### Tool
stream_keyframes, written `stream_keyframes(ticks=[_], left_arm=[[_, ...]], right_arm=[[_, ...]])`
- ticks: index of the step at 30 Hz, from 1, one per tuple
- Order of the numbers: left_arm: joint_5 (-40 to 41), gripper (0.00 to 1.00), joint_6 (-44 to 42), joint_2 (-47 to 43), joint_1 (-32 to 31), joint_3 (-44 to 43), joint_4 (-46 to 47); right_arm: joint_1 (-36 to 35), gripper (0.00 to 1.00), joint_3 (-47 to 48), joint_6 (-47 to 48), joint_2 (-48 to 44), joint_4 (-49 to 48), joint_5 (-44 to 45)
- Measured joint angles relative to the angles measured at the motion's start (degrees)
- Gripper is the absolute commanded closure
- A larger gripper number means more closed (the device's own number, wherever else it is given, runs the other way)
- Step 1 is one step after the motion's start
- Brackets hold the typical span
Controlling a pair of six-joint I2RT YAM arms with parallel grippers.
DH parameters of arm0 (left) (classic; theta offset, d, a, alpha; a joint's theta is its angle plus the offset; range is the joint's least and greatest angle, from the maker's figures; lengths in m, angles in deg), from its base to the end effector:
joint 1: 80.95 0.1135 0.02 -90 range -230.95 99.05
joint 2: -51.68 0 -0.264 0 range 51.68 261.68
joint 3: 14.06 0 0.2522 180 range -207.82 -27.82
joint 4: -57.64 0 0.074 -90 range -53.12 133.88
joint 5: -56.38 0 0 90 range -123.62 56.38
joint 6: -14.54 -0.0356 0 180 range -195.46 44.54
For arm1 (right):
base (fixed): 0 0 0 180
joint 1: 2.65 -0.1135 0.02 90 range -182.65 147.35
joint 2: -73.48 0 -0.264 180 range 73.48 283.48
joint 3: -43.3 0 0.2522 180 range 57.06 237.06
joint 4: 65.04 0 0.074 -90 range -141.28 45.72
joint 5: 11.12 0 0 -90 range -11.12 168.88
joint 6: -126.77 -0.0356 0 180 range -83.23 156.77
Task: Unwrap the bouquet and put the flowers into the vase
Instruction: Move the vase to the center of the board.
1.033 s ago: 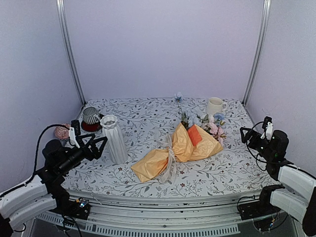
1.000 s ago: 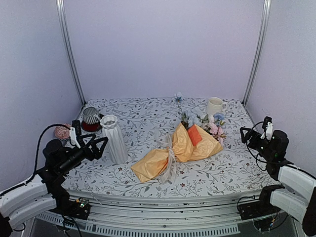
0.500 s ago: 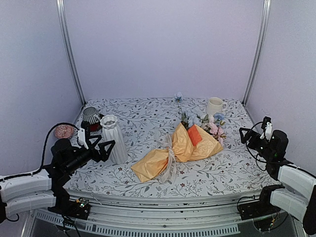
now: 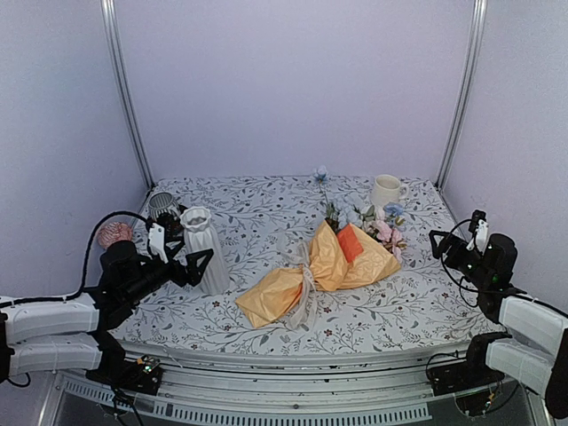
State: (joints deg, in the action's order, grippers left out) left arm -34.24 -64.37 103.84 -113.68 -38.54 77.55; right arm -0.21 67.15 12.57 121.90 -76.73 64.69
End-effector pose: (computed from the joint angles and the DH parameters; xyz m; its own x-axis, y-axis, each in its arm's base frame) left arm 0.1596 -0.1030 0.1900 -0.2173 -0.0890 -0.9720 0.5175 0.8338 -0.1920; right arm 0.1801 0.0011 0.1819 -0.2841 0.4099 -0.8668 -0.0888 0.8889 0.4495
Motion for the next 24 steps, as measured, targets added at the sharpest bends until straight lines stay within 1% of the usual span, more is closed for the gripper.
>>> stream_keyframes(ticks=[2,5,10,24], left_arm=[[-0.1,0.09,-1.1,0.6,-0.1,-0.5,0.3],[-0.2,0.1,-2.6,1.1,-0.1,-0.7,1.1],[-0.1,0.06,-4.2,1.9,-0.1,-0.7,2.6],[2.2,0.05,-5.7,7.1,-0.2,-3.2,4.5]], right_arm=[[0.0,0.01,0.0,0.0,0.4,0.0,-0.1],[0.0,0.01,0.0,0.0,0.7,-0.1,-0.2],[0.0,0.01,0.0,0.0,0.8,-0.3,-0.7],[0.0,0.01,0.0,0.0,0.9,-0.4,-1.2]])
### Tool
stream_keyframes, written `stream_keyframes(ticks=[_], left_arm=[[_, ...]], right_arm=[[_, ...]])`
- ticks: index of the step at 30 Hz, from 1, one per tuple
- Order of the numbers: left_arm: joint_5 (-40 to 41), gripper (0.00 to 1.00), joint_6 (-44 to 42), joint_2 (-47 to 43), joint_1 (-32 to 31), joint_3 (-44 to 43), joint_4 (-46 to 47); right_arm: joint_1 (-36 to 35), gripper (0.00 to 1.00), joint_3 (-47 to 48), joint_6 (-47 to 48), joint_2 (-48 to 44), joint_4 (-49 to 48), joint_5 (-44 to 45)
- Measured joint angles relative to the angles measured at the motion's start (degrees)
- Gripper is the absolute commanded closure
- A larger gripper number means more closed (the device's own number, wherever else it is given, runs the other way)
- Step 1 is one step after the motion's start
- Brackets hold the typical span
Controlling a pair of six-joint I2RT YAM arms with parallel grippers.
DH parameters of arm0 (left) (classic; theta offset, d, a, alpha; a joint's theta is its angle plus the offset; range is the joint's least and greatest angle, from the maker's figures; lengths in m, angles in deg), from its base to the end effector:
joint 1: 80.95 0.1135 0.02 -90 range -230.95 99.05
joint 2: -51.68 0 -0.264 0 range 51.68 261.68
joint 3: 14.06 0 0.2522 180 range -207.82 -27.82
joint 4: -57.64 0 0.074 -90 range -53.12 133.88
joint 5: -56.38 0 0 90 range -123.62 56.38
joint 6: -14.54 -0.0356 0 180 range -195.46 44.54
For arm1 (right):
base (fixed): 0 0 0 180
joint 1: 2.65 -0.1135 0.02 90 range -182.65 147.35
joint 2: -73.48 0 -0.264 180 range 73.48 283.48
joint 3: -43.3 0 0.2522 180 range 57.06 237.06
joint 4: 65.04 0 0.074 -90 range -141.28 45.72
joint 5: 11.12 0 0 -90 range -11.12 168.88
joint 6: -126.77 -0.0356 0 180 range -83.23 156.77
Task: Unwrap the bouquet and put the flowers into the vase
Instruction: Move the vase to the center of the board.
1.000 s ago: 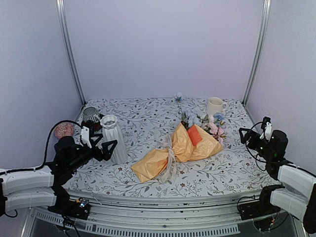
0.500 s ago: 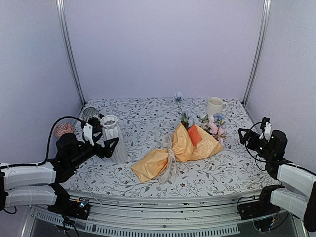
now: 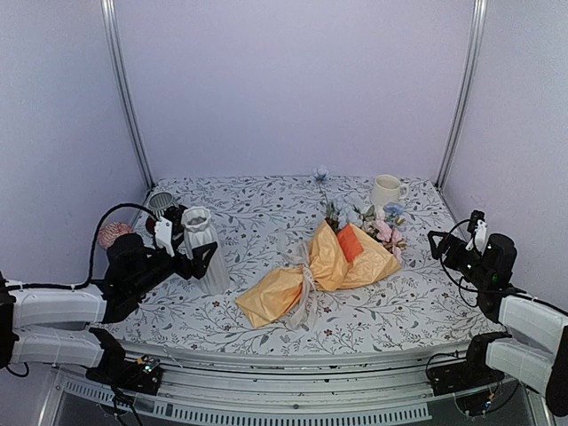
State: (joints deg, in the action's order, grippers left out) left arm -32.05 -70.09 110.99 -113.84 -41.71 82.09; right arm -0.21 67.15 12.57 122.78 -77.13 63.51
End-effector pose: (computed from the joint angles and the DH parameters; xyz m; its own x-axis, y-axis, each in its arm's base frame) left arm 0.1757 -0.1125 0.1944 -0.1536 -0.0121 -0.9881 0.5079 0.8568 -0.0894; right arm 0.1812 0.0017 0.1802 -0.2994 0.4084 -0.8623 -0.1029 0.8847 0.4547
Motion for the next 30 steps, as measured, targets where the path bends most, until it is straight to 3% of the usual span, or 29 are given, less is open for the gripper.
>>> stream_keyframes(ticks=[12,22,30], left_arm=[[0.1,0.4,-1.2,1.0,-0.1,-0.3,0.8],[1.9,0.42,-1.2,0.5,0.5,-0.7,-0.3],[1.4,0.43,-1.3,9.8,6.4,-11.0,-3.1]], right_arm=[[0.0,0.01,0.0,0.0,0.3,-0.3,0.0],[0.0,0.01,0.0,0.0,0.7,-0.4,0.0],[0.0,0.01,0.0,0.0,0.7,-0.4,0.0]])
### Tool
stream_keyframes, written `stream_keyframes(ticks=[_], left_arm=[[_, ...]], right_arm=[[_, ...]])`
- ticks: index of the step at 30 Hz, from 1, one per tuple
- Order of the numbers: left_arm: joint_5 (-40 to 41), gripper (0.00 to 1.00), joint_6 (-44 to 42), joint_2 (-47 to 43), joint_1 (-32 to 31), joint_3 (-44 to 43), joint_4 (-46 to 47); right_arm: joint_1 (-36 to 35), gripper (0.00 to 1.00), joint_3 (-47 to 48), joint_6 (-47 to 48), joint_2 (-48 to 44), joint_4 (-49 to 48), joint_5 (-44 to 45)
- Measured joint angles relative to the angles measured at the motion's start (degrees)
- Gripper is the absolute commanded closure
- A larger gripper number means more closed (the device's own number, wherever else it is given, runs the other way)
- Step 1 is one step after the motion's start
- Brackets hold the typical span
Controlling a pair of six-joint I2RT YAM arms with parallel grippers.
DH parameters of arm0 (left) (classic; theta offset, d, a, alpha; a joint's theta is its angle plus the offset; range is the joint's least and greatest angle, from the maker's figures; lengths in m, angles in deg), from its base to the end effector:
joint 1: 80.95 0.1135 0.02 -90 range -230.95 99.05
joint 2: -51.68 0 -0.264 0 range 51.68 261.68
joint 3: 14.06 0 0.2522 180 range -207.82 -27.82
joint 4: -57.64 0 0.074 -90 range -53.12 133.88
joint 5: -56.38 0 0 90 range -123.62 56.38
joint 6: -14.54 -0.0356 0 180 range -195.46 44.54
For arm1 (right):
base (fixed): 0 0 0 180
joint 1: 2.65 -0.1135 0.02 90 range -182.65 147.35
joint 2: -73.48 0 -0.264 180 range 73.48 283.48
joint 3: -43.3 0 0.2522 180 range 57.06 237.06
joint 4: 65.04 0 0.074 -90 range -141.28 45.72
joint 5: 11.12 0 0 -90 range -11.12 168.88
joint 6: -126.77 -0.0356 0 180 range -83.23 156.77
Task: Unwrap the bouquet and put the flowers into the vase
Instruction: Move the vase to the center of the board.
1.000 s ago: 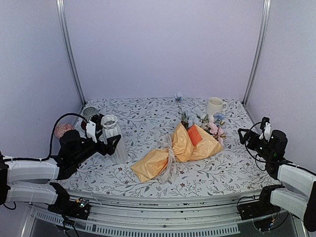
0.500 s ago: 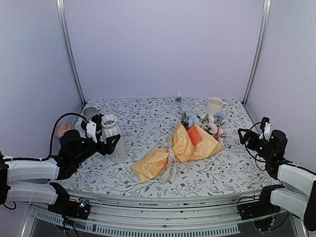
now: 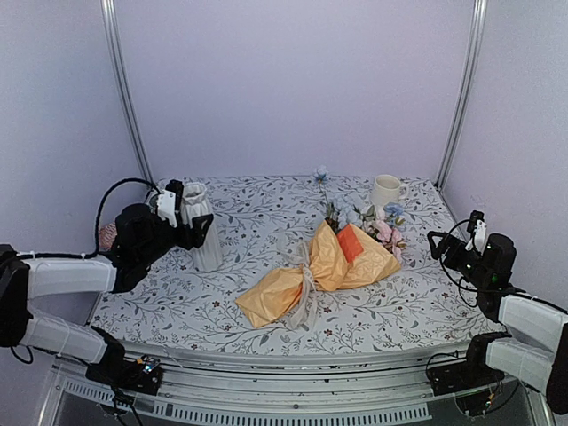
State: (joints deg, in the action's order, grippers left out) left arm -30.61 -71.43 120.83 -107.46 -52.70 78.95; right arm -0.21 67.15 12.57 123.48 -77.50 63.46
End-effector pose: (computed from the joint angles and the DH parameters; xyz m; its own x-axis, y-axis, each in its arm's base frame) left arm 0.2259 -0.1106 0.2147 -0.1708 0.0068 -0.9853 0.3883 0.9195 -0.0610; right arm 0.1822 0.0017 0.1789 -0.3047 0.4085 -0.8604 -0.1011 0.8844 0.4557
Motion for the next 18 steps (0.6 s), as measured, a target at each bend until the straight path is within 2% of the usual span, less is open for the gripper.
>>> stream_keyframes(ticks=[7,18], left_arm=[[-2.1,0.43,-0.7,11.2,5.7,-10.1,3.5],[-4.7,0.43,-1.1,30.1,11.1,-23.2,11.2]], right_arm=[[0.0,0.01,0.0,0.0,0.1,0.0,0.0],[0.0,0.01,0.0,0.0,1.0,-0.4,-0.1]])
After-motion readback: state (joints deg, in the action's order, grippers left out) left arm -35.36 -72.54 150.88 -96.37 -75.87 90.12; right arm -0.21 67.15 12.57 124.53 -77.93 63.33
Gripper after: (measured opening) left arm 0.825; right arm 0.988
